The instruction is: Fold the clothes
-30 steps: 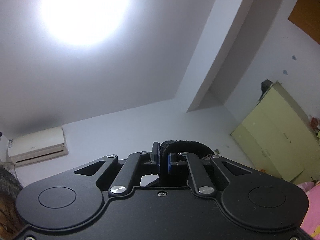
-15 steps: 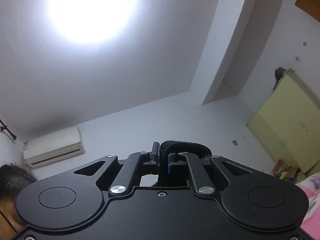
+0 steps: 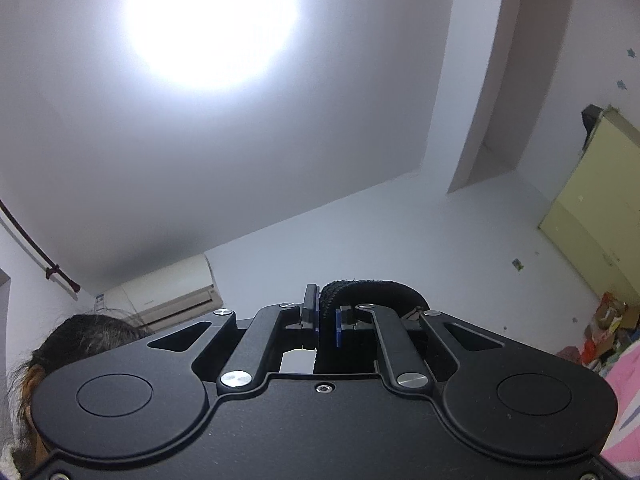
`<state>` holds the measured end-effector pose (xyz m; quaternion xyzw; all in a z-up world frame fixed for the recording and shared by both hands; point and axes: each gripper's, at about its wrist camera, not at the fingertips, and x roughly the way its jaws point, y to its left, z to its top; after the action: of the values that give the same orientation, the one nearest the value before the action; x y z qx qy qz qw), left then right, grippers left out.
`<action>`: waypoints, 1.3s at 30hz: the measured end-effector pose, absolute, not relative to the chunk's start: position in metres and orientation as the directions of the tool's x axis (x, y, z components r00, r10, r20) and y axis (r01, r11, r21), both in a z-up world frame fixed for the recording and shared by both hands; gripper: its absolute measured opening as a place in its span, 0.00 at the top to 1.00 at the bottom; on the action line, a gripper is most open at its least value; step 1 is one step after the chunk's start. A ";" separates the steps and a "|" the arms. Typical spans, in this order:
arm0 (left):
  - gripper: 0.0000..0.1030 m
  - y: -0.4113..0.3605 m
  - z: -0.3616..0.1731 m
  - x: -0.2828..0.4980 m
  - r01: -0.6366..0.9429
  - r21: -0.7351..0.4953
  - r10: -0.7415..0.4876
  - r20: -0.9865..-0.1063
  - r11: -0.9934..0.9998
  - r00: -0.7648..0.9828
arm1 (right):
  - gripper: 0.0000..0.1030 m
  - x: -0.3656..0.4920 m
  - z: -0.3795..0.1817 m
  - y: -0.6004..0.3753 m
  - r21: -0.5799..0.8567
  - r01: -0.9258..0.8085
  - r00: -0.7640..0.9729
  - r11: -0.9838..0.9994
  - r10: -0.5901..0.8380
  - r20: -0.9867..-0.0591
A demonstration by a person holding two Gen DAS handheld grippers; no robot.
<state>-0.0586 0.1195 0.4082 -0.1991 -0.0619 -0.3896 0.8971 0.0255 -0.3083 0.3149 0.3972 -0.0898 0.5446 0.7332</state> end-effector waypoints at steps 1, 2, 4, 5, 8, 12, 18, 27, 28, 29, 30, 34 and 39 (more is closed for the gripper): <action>0.95 0.118 0.405 -0.052 0.716 -0.318 -0.673 0.250 0.622 0.696 | 0.94 0.029 0.311 -0.309 0.495 -0.864 0.397 0.090 0.726 0.561; 0.95 0.115 0.397 -0.040 0.697 -0.337 -0.670 0.212 0.633 0.711 | 0.94 0.034 0.305 -0.310 0.509 -0.856 0.407 0.091 0.725 0.555; 0.95 0.105 0.378 -0.011 0.653 -0.370 -0.662 0.121 0.661 0.740 | 0.94 0.050 0.284 -0.314 0.559 -0.822 0.452 0.106 0.718 0.529; 0.95 0.101 0.369 0.004 0.630 -0.385 -0.657 0.078 0.674 0.750 | 0.94 0.057 0.272 -0.316 0.584 -0.804 0.474 0.113 0.715 0.514; 0.95 0.089 0.328 0.048 0.566 -0.426 -0.647 -0.062 0.706 0.760 | 0.94 0.089 0.219 -0.324 0.704 -0.696 0.575 0.141 0.697 0.429; 0.95 0.074 0.258 0.102 0.484 -0.473 -0.626 -0.205 0.736 0.752 | 0.93 0.128 0.145 -0.336 0.827 -0.536 0.680 0.168 0.667 0.305; 0.95 0.064 0.150 0.133 0.450 -0.524 -0.647 -0.285 0.723 0.707 | 0.93 0.170 0.051 -0.342 0.892 -0.426 0.695 0.151 0.685 0.216; 0.95 0.121 0.048 0.067 0.270 -0.575 -0.564 -0.426 0.773 0.707 | 0.93 0.141 -0.038 -0.300 0.953 -0.292 0.455 0.076 0.888 0.068; 0.95 0.124 0.046 0.061 0.257 -0.577 -0.559 -0.438 0.775 0.704 | 0.93 0.132 -0.045 -0.291 0.958 -0.277 0.406 0.072 0.913 0.049; 0.95 0.131 0.037 0.049 0.220 -0.582 -0.543 -0.465 0.783 0.700 | 0.93 0.130 -0.045 -0.285 0.961 -0.266 0.378 0.069 0.925 0.039; 0.95 0.140 0.029 0.035 0.175 -0.587 -0.522 -0.497 0.791 0.693 | 0.93 0.125 -0.053 -0.276 0.968 -0.245 0.328 0.061 0.944 0.024; 0.95 0.157 0.015 -0.005 0.084 -0.555 -0.450 -0.566 0.827 0.691 | 0.93 0.100 -0.072 -0.245 0.990 -0.141 0.188 0.019 0.982 0.008; 0.95 0.169 -0.004 -0.039 -0.003 -0.533 -0.387 -0.619 0.846 0.684 | 0.93 0.064 -0.100 -0.223 0.996 -0.093 0.037 -0.003 0.999 0.007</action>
<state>-0.0389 0.1685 -0.0044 -0.2550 0.3823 -0.1087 0.8815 0.0644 -0.2227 -0.0996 0.4867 0.4656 0.5145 0.5307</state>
